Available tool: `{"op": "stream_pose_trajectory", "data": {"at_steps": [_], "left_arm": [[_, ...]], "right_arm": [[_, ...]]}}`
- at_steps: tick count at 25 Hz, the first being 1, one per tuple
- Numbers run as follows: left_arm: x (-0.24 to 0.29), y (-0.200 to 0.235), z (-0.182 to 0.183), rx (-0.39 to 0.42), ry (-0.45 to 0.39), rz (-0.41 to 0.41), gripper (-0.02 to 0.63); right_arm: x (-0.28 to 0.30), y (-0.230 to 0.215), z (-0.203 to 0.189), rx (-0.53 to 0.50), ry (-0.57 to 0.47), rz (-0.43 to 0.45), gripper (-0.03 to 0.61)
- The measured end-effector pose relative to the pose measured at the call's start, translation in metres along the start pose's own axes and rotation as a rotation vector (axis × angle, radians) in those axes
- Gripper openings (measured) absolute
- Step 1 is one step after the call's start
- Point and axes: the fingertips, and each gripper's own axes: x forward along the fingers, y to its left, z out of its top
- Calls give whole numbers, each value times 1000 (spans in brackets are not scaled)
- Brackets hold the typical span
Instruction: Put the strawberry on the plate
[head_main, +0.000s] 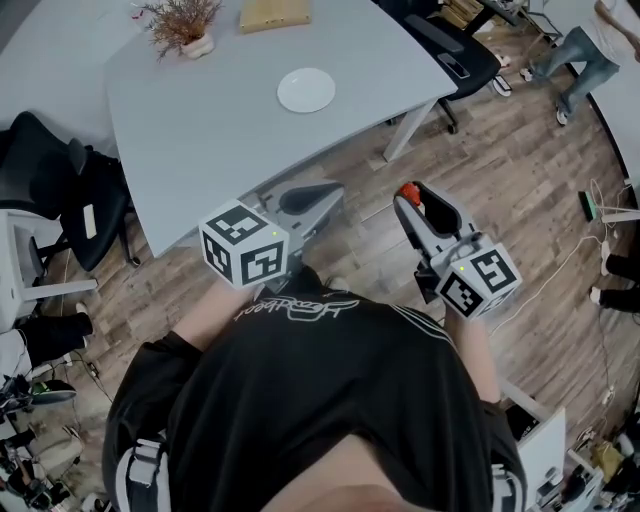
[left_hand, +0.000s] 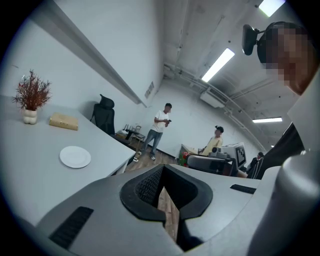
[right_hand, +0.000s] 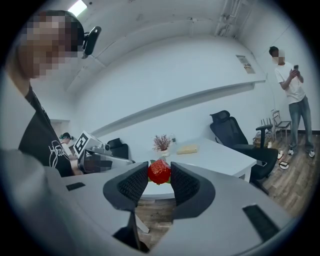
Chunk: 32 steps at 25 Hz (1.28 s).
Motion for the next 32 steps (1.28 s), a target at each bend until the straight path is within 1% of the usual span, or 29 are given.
{"op": "stream_pose_trajectory", "data": {"at_steps": [5, 10, 13, 18, 23, 28, 32], "left_arm": [[0, 25, 5, -22, -11, 21, 8], [11, 59, 18, -32, 1, 20, 8], [18, 87, 31, -40, 6, 22, 8], [29, 137, 64, -36, 12, 29, 8], [31, 179, 92, -35, 12, 33, 8], [29, 215, 109, -48, 9, 46, 8], [26, 242, 113, -70, 15, 54, 8]], "right_arm": [[22, -9, -2, 7, 20, 13, 133], [52, -27, 7, 6, 28, 5, 133], [78, -42, 14, 14, 32, 1, 133], [127, -66, 34, 23, 32, 0, 133], [174, -80, 53, 25, 33, 4, 133], [210, -90, 61, 30, 47, 15, 133], [236, -93, 62, 26, 71, 22, 133]]}}
